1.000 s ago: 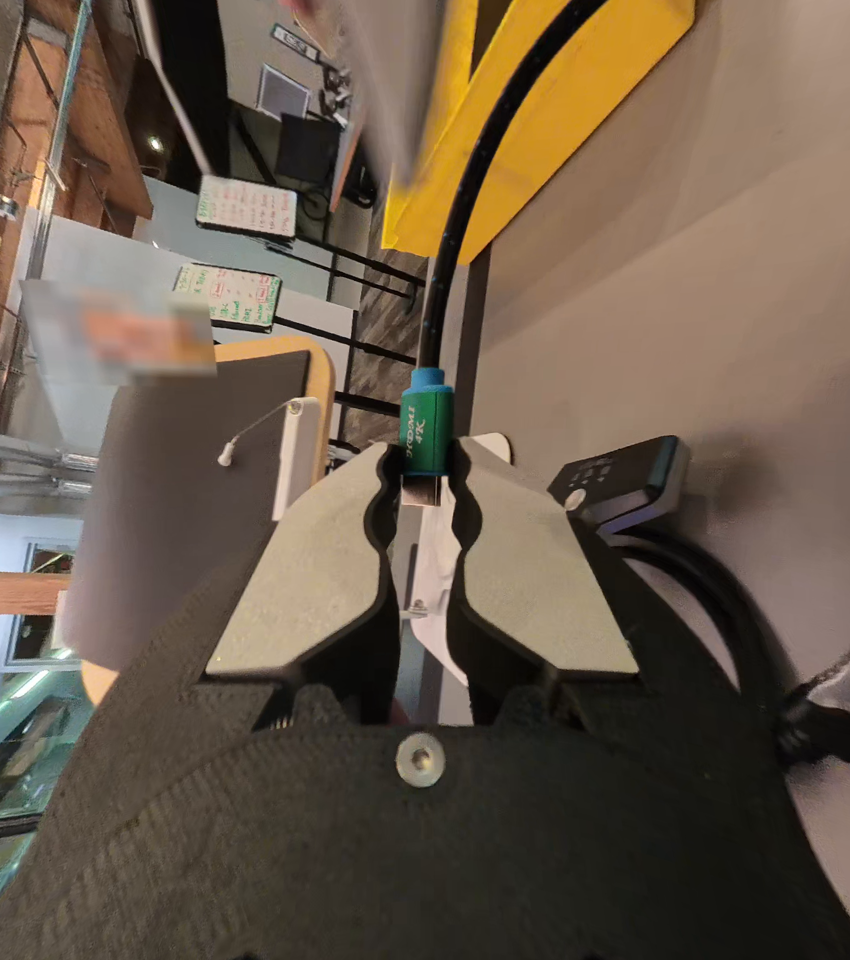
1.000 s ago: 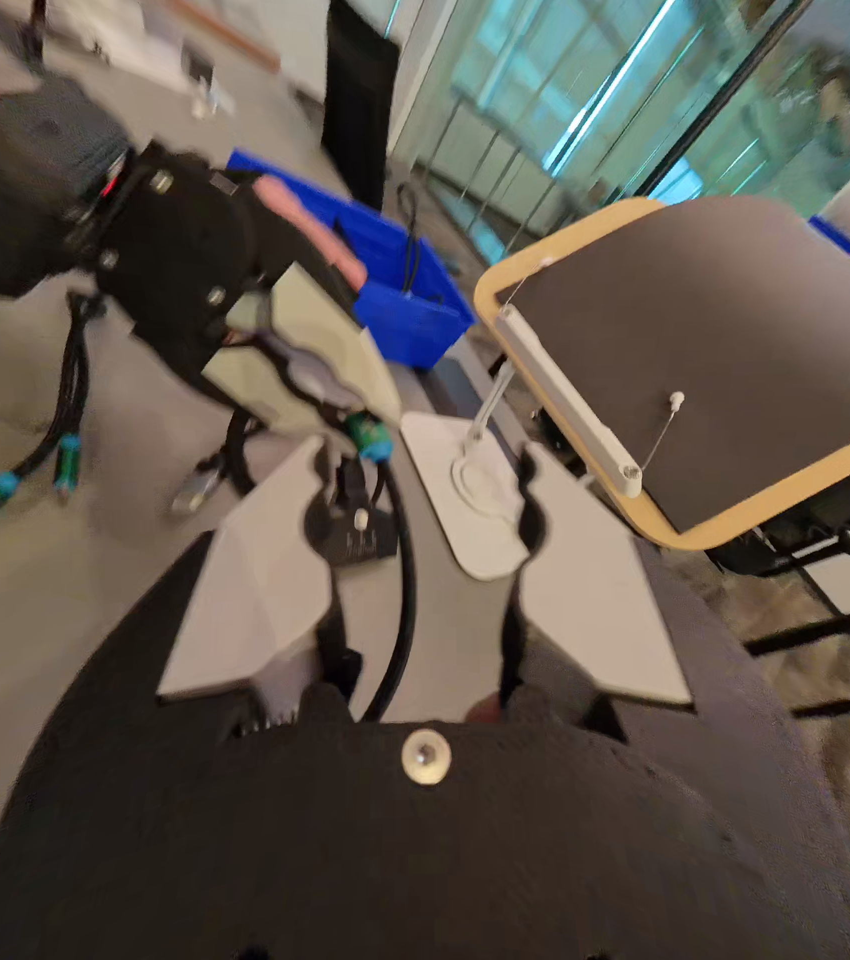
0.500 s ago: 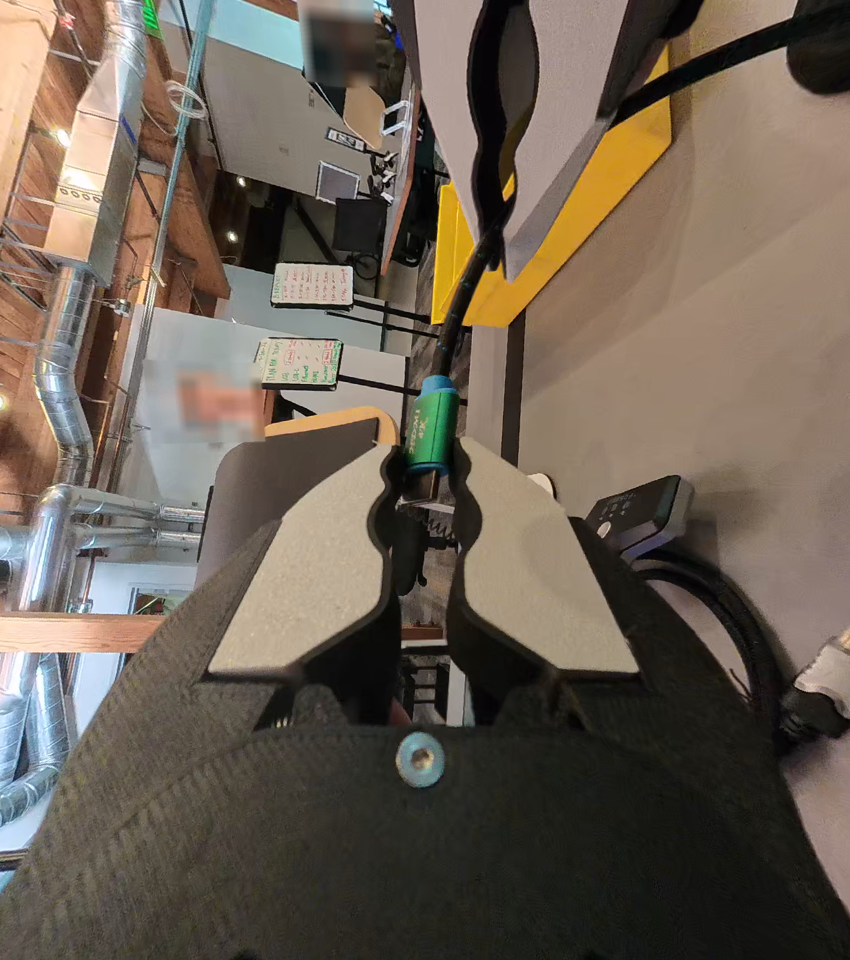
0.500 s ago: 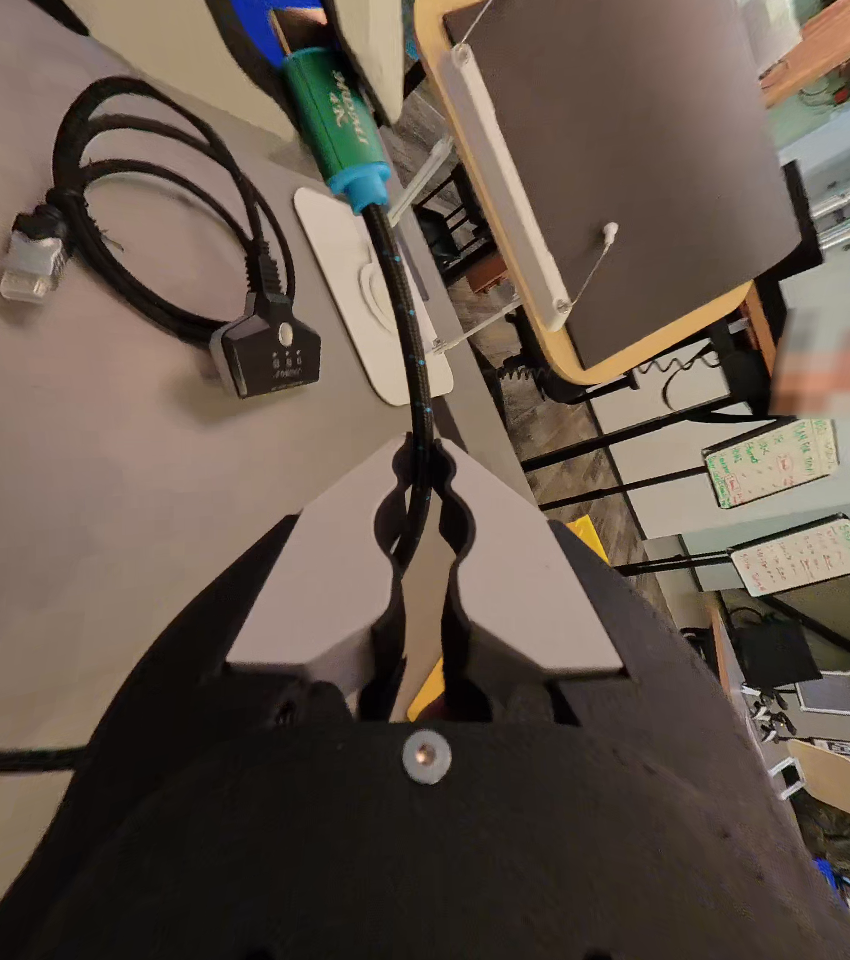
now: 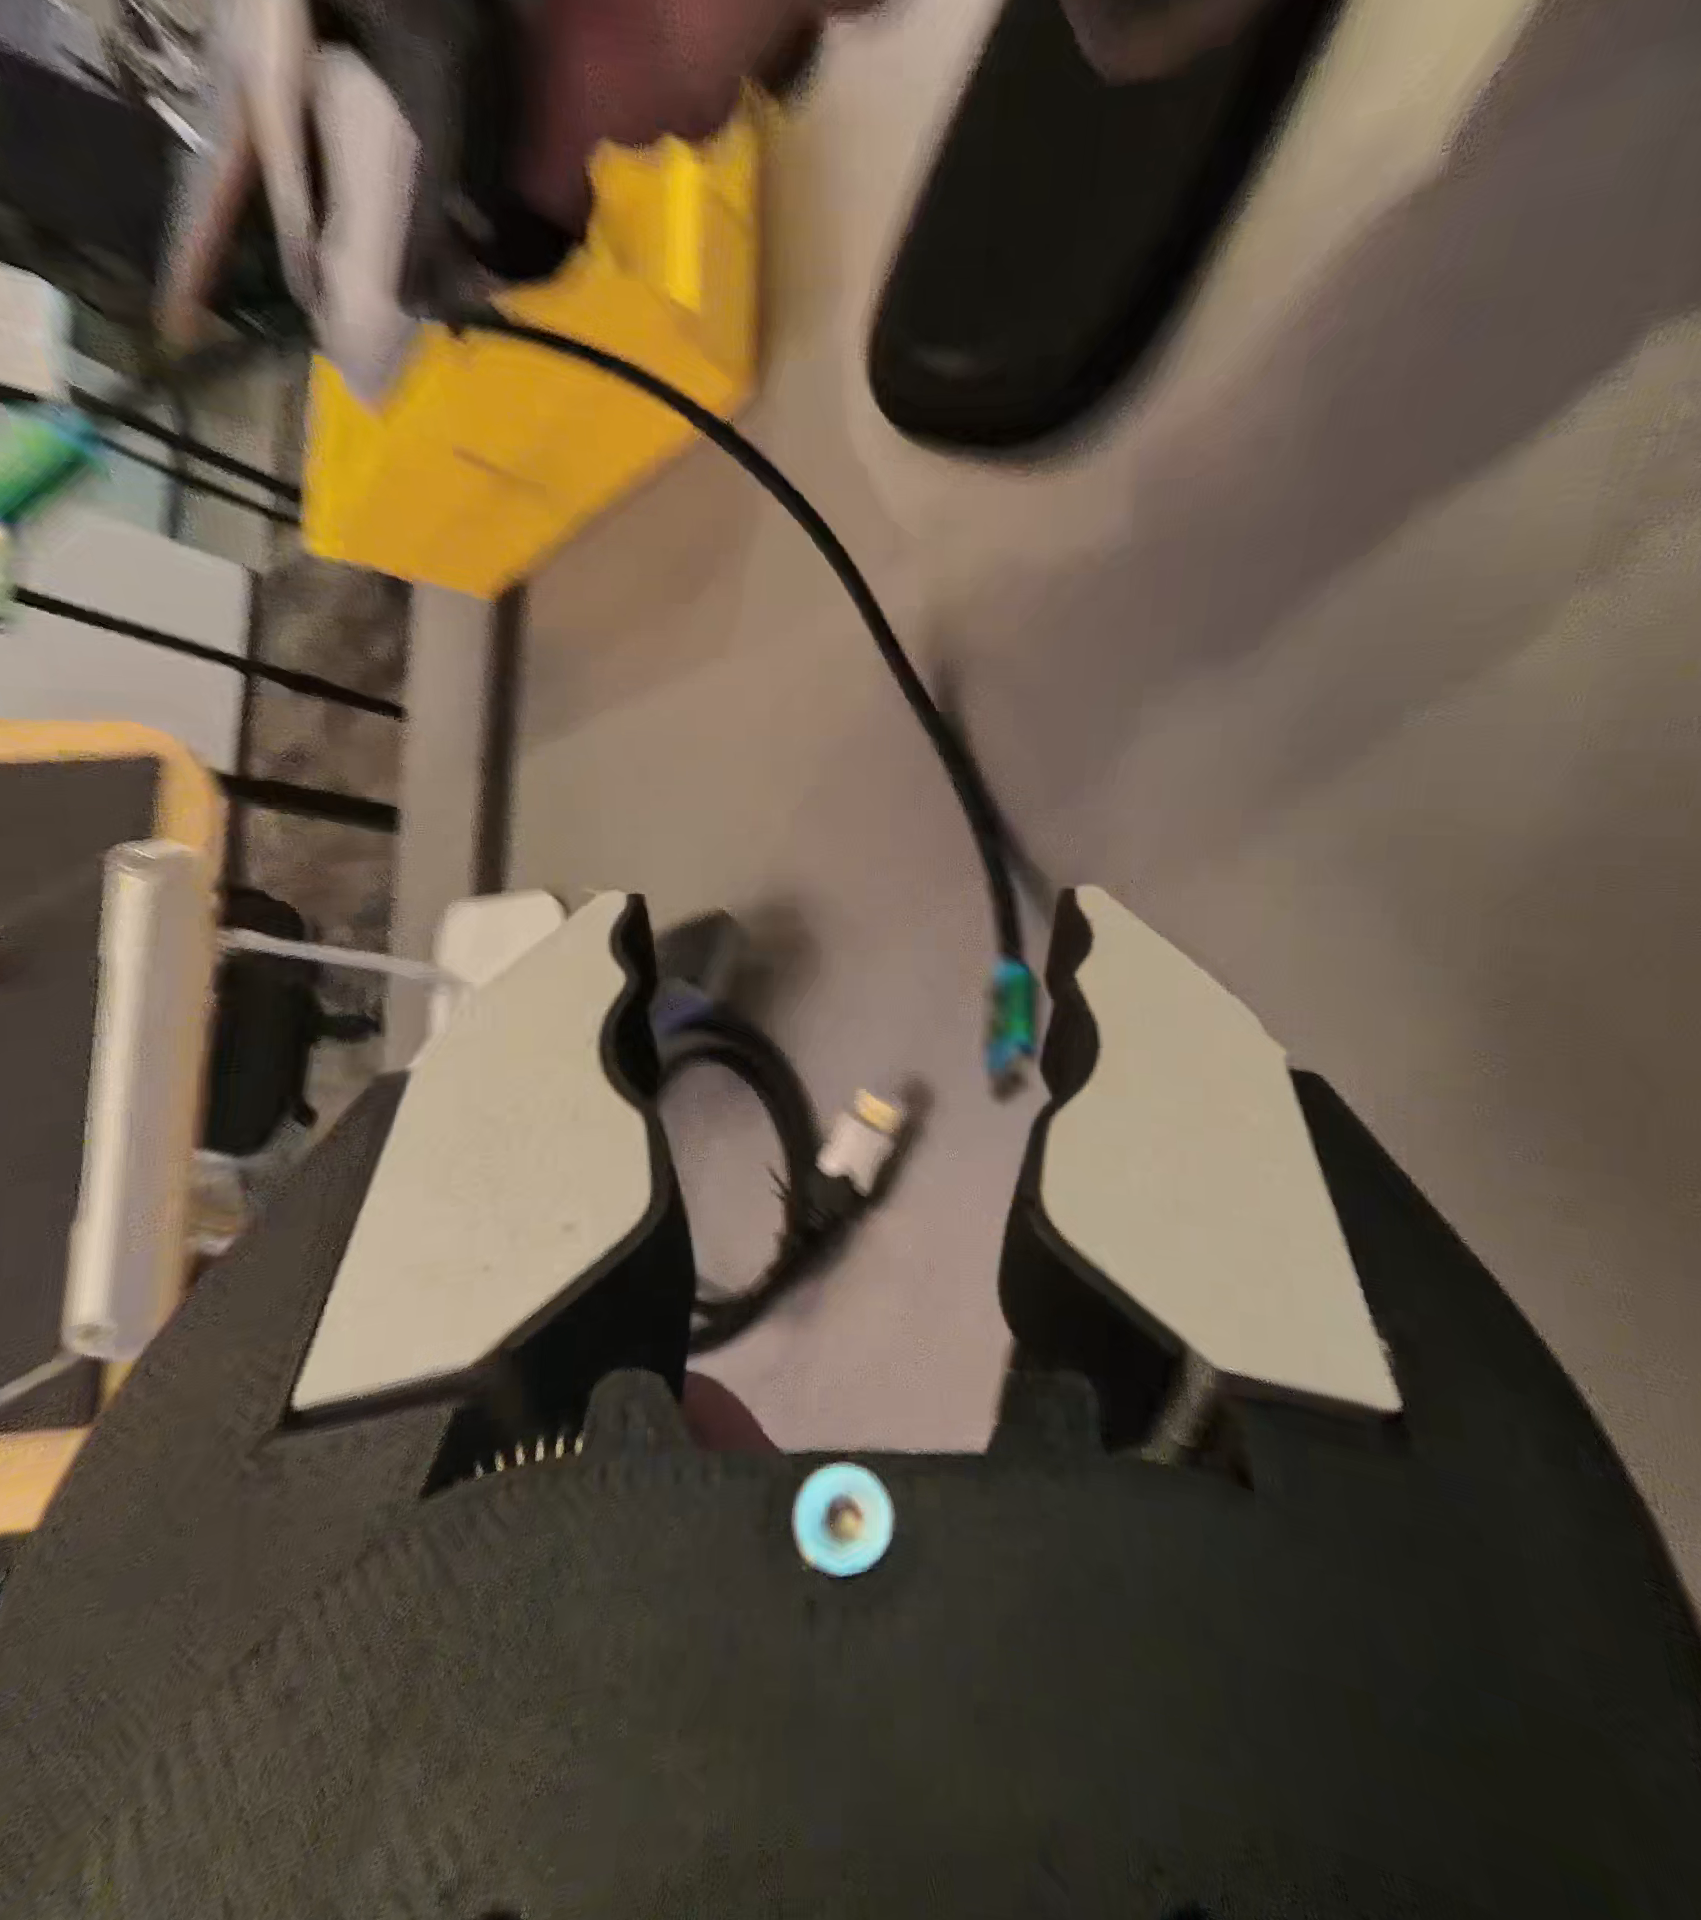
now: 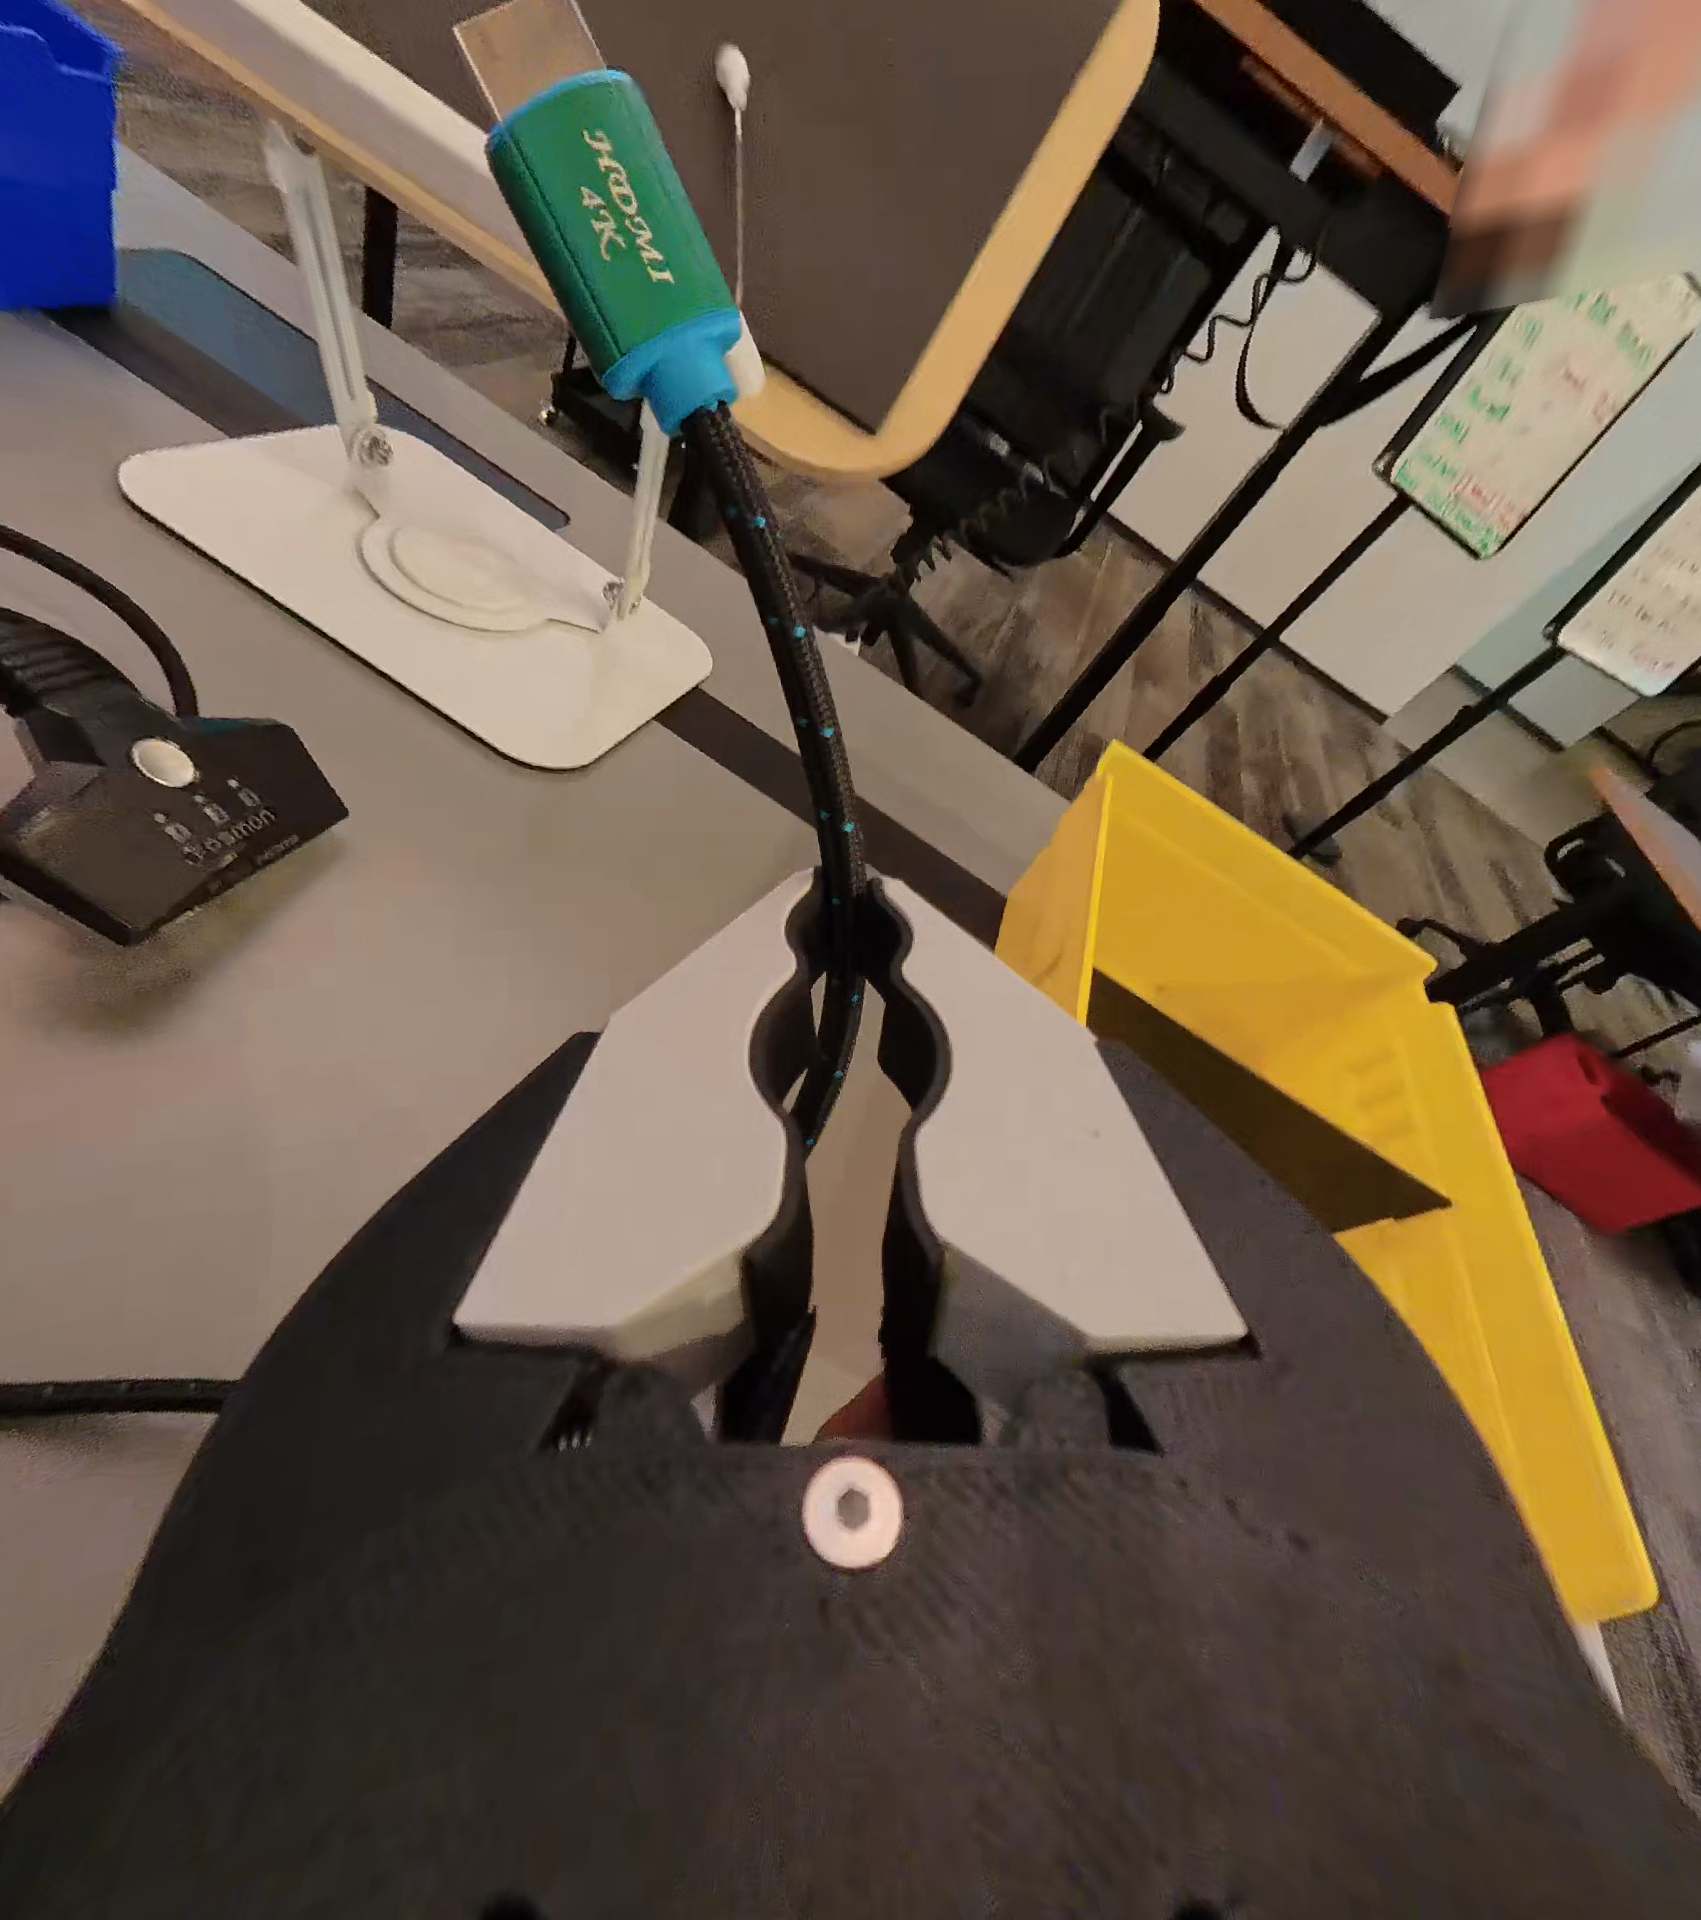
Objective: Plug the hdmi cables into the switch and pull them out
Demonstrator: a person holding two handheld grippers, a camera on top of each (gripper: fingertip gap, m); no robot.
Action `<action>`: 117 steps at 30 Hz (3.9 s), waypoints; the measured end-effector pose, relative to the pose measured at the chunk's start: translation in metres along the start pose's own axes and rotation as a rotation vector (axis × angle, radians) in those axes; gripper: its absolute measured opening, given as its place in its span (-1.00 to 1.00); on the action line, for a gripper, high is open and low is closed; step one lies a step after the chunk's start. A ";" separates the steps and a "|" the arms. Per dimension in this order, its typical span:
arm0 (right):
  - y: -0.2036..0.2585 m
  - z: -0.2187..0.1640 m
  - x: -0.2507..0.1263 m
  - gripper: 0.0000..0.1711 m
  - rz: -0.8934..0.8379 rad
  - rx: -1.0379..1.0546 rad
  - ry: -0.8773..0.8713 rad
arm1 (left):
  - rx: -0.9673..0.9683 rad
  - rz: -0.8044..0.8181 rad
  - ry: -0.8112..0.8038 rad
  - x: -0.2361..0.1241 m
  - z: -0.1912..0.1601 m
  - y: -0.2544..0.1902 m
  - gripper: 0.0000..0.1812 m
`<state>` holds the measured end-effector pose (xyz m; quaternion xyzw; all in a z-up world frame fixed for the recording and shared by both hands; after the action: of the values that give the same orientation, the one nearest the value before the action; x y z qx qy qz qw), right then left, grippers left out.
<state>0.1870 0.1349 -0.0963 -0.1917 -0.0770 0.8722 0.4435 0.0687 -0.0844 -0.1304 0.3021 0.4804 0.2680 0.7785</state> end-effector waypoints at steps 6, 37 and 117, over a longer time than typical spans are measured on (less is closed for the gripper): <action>0.015 -0.025 0.009 -0.98 0.085 0.066 0.081 | 0.085 -0.062 0.214 0.038 -0.049 -0.058 -0.37; -0.170 -0.130 0.033 -0.81 0.448 -0.323 1.018 | -0.005 -0.236 0.134 0.049 -0.064 -0.082 -1.00; 0.114 0.131 -0.113 -1.00 1.050 0.374 -0.511 | -0.958 0.019 -0.850 -0.052 0.015 0.100 -0.65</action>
<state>0.1092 -0.0189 0.0191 0.0923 0.0782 0.9913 -0.0521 0.0493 -0.0565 -0.0217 0.0048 -0.0457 0.3165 0.9475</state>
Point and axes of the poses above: each gripper's, where its closed fingertips meet, x out along the fingers, z out of its top, y = z × x across the jaws, the point moved 3 cm from there along -x, back along the fingers, and after that the axes turned 10 degrees about x, right-handed, at the moved point
